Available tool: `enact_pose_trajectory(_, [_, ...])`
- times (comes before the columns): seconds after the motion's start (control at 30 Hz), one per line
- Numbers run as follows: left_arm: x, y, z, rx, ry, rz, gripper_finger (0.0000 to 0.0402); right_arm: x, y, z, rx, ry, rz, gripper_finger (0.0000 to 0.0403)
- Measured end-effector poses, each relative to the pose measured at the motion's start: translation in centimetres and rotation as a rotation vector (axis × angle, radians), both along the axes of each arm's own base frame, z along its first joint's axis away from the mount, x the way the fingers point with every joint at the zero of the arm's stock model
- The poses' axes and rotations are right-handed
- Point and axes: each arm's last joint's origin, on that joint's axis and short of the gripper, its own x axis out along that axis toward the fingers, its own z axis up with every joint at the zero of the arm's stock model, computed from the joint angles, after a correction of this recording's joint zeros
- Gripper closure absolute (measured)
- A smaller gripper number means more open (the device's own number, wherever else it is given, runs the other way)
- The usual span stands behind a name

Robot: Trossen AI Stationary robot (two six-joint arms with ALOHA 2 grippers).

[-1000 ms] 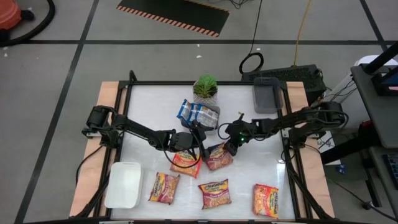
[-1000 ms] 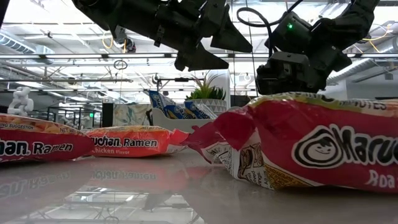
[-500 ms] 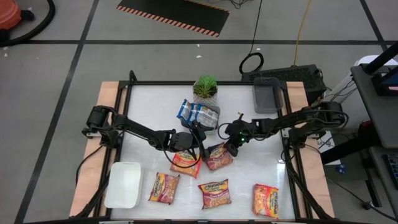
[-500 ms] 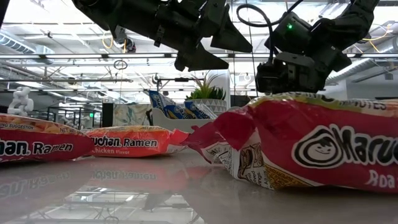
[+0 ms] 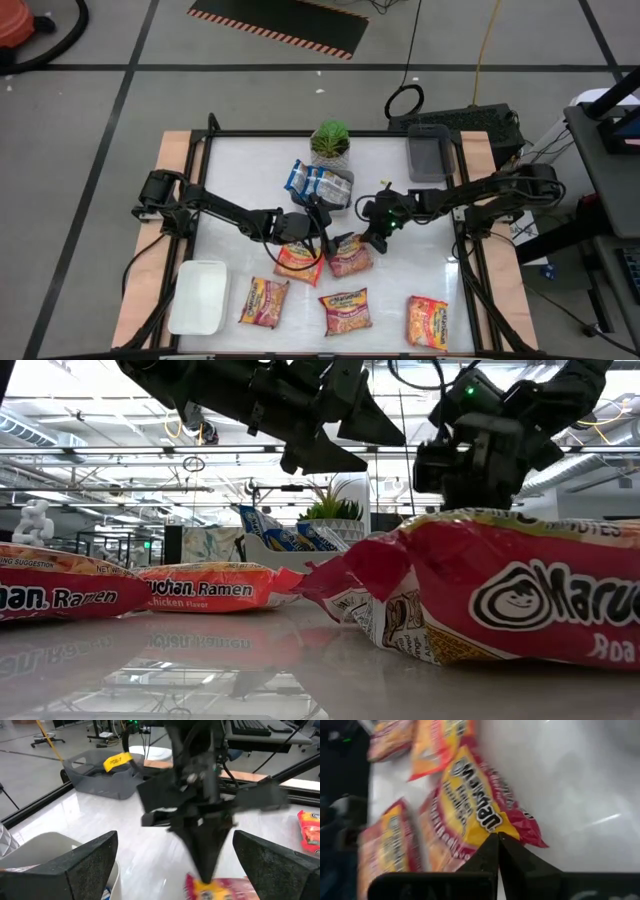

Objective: Sort Maruchan noodles
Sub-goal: Put the right red noodle pack into the black bin

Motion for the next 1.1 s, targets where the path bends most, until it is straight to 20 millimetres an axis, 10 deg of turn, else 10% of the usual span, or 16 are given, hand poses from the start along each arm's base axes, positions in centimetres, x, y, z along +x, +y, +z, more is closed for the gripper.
enact_pose_trajectory(0.47, [-0.1, 0.0, -0.4, -0.01, 0.039, 0.005, 0.0003, -1.4, 1.9, 0.4, 0.039, 0.129, -0.021, 0.0389])
enact_pose_trajectory(1.1, [-0.1, 0.0, -0.3, -0.009, 0.023, 0.005, 0.0003, -1.3, 3.3, -0.4, -0.539, -0.008, 0.285, 0.0202])
